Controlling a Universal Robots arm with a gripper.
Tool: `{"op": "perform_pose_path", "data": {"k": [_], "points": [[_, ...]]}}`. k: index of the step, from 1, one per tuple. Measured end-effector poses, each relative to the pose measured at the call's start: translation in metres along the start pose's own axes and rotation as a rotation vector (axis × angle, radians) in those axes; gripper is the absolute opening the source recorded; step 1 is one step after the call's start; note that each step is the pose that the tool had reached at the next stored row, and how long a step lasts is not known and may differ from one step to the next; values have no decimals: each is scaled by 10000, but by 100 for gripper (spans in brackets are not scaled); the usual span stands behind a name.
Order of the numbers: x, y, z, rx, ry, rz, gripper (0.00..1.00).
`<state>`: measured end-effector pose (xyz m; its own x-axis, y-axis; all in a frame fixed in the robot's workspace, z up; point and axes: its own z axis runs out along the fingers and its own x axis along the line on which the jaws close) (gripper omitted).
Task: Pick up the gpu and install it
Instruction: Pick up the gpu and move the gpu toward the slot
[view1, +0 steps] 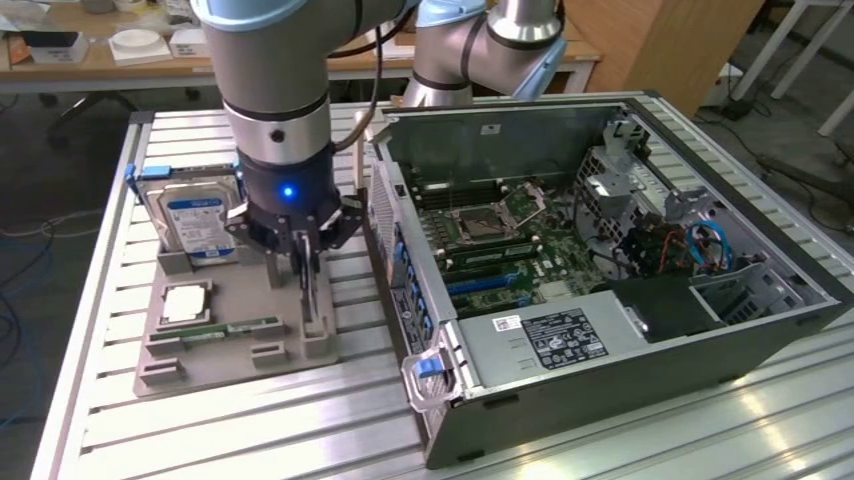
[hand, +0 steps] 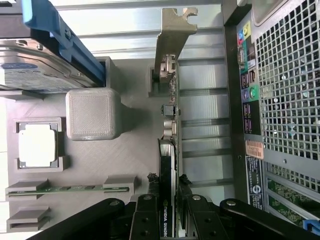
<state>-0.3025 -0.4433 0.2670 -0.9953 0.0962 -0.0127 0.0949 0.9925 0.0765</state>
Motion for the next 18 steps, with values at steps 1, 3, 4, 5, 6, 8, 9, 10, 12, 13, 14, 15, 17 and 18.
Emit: {"op": "perform_pose_path", "data": {"k": [1,3,4,5,6,8,9,10,12,13,14,15,17,18], "points": [[0,1,-14,-1,0,-1,26],[-1,3,-41,-2,1,-2,26],[-1,4,-55,-3,1,-3,26],[-1,5,-67,-5,1,-4,26],[-1,6,-79,-5,2,-5,26],[-1,7,-98,-6,1,-7,26],[-1,8,-109,-6,1,-8,26],[-1,9,-121,-6,2,-8,26],[-2,11,-145,-8,2,-11,26],[-2,12,-158,-9,2,-11,26],[-2,13,-171,-9,3,-12,26],[-2,14,-185,-10,3,-13,26],[-3,16,-212,-13,2,-15,26],[-3,17,-226,-15,3,-16,26]]}}
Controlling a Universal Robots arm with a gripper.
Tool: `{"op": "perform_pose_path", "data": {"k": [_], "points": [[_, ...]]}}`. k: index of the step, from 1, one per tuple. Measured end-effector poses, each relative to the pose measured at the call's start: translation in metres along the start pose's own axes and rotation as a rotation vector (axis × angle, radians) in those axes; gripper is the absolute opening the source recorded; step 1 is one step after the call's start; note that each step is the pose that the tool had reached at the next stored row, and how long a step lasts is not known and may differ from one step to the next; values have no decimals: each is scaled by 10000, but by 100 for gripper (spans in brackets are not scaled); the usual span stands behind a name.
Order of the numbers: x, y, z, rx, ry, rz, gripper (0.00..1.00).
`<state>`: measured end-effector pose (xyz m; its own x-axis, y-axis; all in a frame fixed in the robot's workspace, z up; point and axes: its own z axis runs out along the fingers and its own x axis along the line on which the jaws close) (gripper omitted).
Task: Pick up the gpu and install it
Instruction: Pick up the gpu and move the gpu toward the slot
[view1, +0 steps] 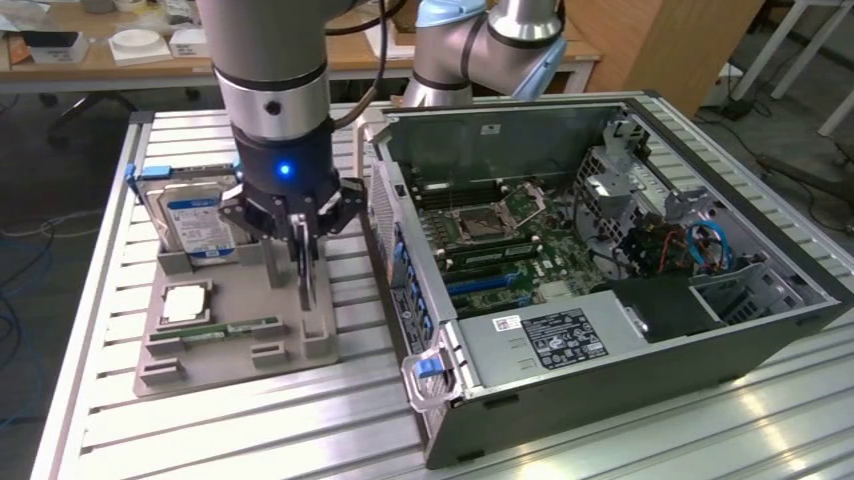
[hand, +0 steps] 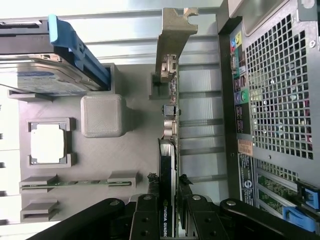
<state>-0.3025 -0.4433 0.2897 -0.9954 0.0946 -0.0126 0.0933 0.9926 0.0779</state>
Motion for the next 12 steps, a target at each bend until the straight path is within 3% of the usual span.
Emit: {"op": "perform_pose_path", "data": {"k": [12], "points": [[-3,16,-200,-23,2,-2,26]]}}
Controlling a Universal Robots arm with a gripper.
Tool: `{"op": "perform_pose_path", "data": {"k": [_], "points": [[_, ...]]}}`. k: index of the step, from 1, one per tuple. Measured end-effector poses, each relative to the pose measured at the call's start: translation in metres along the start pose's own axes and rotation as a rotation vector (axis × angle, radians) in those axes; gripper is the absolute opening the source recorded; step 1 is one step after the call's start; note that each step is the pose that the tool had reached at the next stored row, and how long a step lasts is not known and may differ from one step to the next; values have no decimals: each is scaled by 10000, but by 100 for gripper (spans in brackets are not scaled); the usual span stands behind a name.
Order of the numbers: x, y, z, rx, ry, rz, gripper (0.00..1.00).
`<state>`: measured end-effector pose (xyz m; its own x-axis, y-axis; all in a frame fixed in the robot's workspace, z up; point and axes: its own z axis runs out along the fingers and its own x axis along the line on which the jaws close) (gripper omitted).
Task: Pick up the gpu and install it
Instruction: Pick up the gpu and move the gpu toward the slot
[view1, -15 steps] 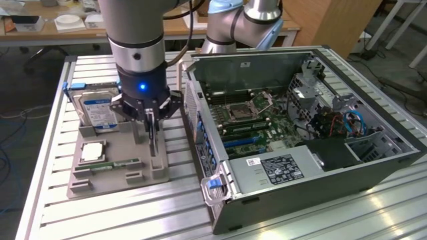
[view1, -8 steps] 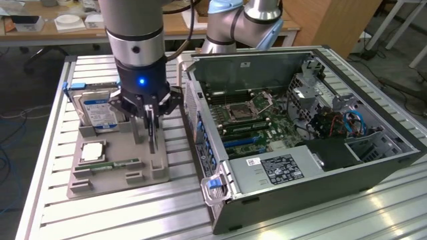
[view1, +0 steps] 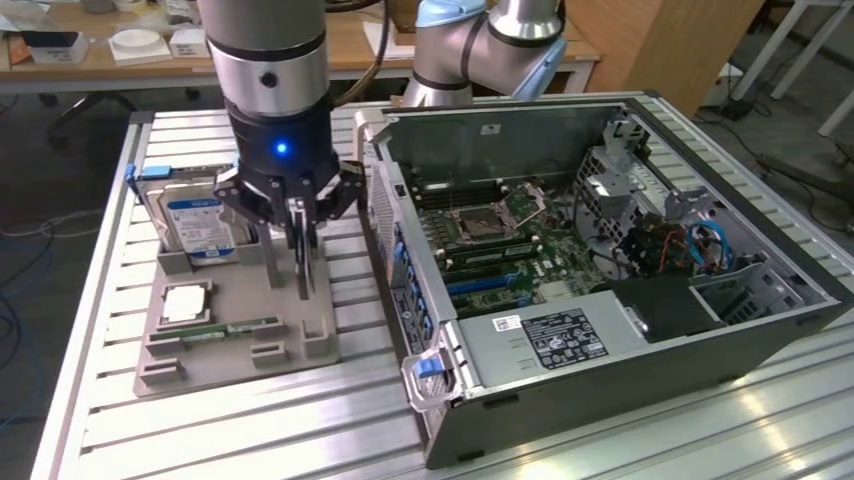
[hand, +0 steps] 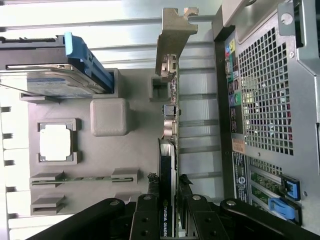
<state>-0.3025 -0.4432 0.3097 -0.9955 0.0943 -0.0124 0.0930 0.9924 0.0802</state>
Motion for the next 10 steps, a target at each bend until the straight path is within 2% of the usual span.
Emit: {"op": "perform_pose_path", "data": {"k": [10], "points": [[-2,12,-148,-1,0,0,26]]}}
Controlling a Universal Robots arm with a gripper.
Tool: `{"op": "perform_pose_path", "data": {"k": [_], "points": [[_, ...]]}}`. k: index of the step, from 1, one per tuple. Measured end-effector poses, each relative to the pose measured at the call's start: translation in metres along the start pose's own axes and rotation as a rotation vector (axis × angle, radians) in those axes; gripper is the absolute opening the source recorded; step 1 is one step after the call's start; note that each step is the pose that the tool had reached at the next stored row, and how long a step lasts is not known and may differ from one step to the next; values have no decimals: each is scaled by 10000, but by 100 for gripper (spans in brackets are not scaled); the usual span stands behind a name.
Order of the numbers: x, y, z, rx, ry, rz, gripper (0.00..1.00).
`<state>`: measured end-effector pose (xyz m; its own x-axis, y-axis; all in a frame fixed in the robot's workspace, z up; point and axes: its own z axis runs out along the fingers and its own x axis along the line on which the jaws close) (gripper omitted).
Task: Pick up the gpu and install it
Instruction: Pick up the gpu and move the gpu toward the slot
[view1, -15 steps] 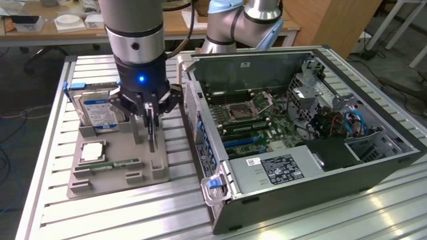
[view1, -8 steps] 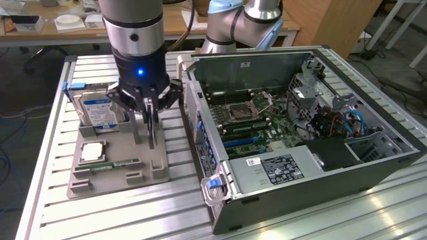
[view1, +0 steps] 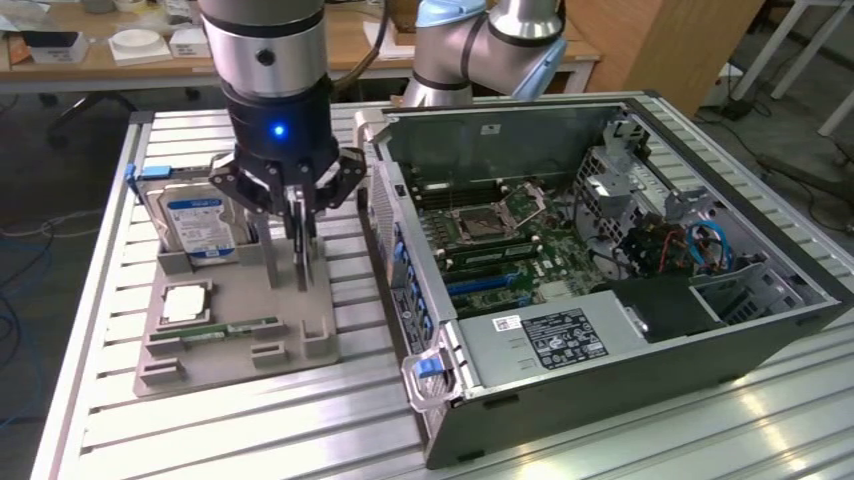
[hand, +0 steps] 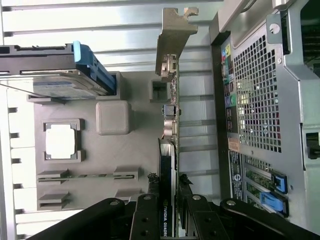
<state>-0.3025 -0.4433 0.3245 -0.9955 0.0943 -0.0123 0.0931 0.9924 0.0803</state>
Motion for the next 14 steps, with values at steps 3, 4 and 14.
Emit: {"op": "perform_pose_path", "data": {"k": [3,4,14], "points": [[-1,4,-53,0,0,0,26],[-1,5,-69,0,0,-1,26],[-3,22,-275,0,0,0,26]]}}
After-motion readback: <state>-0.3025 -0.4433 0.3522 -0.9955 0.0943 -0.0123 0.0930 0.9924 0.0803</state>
